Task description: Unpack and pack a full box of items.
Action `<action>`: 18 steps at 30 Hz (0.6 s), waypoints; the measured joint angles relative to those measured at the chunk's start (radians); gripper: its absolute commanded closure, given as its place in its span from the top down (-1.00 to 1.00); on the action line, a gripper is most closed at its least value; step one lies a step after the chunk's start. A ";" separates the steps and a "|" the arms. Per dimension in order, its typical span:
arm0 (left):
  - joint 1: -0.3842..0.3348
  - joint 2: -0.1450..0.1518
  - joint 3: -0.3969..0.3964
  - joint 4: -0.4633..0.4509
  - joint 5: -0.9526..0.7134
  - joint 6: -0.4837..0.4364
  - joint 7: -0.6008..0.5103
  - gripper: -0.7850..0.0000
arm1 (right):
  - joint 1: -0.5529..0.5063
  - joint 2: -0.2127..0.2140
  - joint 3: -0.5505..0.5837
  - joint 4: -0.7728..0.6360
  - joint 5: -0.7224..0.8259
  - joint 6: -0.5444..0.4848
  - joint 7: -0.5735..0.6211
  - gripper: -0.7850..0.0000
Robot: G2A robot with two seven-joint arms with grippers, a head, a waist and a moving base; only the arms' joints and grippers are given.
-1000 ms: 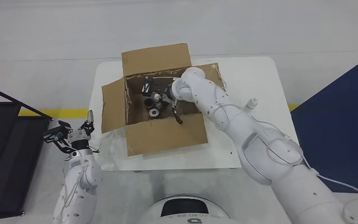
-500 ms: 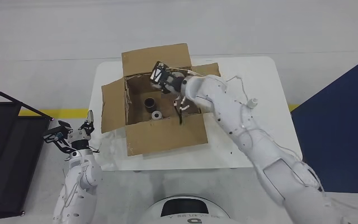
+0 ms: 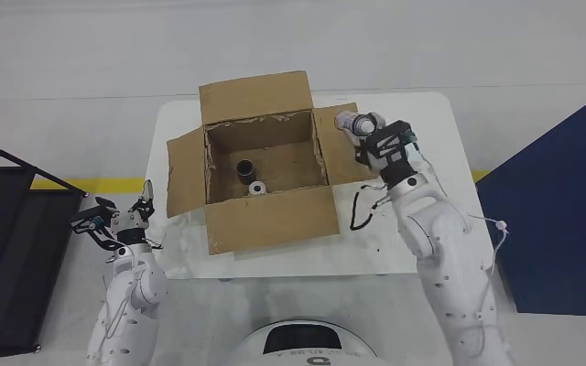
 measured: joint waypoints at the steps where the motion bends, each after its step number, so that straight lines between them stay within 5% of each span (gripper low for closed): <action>1: 0.000 0.000 0.000 0.000 0.000 0.000 0.000 1.00 | -0.050 0.002 0.033 -0.019 0.011 0.028 -0.027 -1.00; 10: 0.000 0.000 0.000 0.000 0.000 0.000 0.000 1.00 | -0.362 0.001 0.176 -0.056 0.145 0.135 -0.290 -1.00; 18: 0.000 0.000 0.000 0.000 0.000 0.000 0.000 1.00 | -0.471 0.002 0.226 -0.050 0.218 0.133 -0.173 -1.00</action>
